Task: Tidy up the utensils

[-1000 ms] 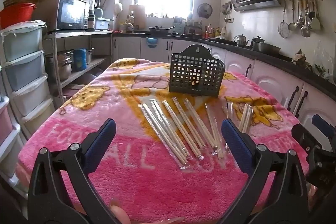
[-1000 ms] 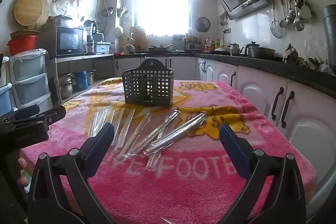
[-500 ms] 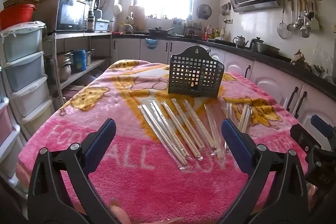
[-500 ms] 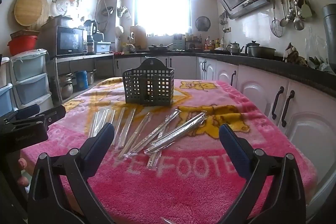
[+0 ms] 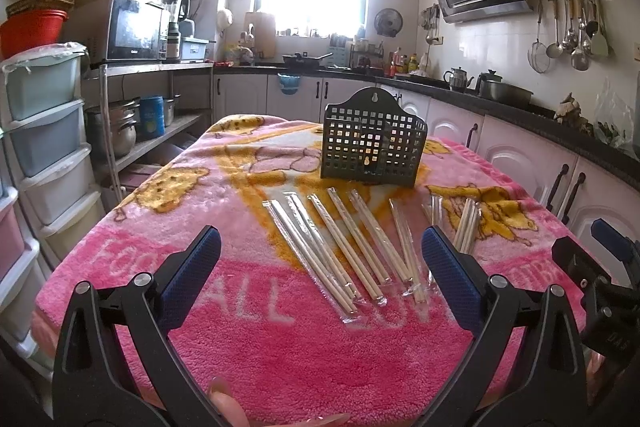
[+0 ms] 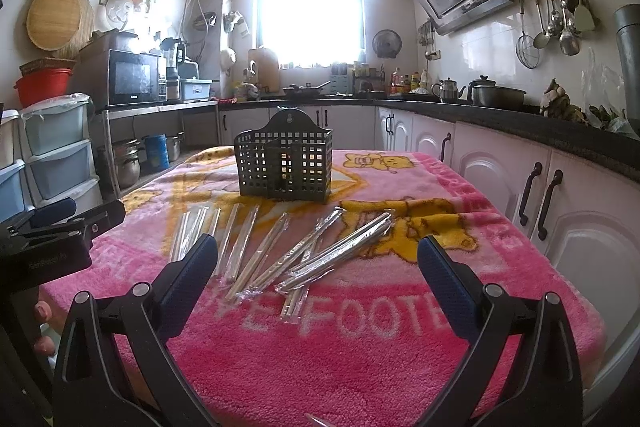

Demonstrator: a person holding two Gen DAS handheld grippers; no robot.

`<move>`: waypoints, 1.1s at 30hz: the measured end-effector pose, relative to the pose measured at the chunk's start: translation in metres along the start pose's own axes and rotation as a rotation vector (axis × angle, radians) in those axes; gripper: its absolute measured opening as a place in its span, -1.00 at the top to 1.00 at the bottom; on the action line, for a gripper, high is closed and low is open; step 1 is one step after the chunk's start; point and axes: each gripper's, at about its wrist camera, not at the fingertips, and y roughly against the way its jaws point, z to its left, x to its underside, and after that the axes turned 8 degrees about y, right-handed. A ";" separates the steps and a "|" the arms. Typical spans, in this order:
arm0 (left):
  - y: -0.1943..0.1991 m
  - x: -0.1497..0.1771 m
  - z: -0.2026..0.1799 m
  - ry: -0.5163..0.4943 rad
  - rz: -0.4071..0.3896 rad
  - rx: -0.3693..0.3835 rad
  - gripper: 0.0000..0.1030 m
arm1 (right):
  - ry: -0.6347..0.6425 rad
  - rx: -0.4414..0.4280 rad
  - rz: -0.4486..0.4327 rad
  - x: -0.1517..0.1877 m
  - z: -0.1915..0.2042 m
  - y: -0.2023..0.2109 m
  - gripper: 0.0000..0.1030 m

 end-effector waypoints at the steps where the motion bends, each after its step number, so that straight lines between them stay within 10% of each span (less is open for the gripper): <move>1: 0.000 -0.001 0.000 0.001 0.001 0.001 -0.79 | 0.000 0.000 -0.001 0.000 0.000 0.000 -0.88; 33: -0.009 0.001 0.006 0.017 0.024 -0.007 -0.79 | 0.017 -0.021 0.039 0.002 0.004 -0.012 -0.88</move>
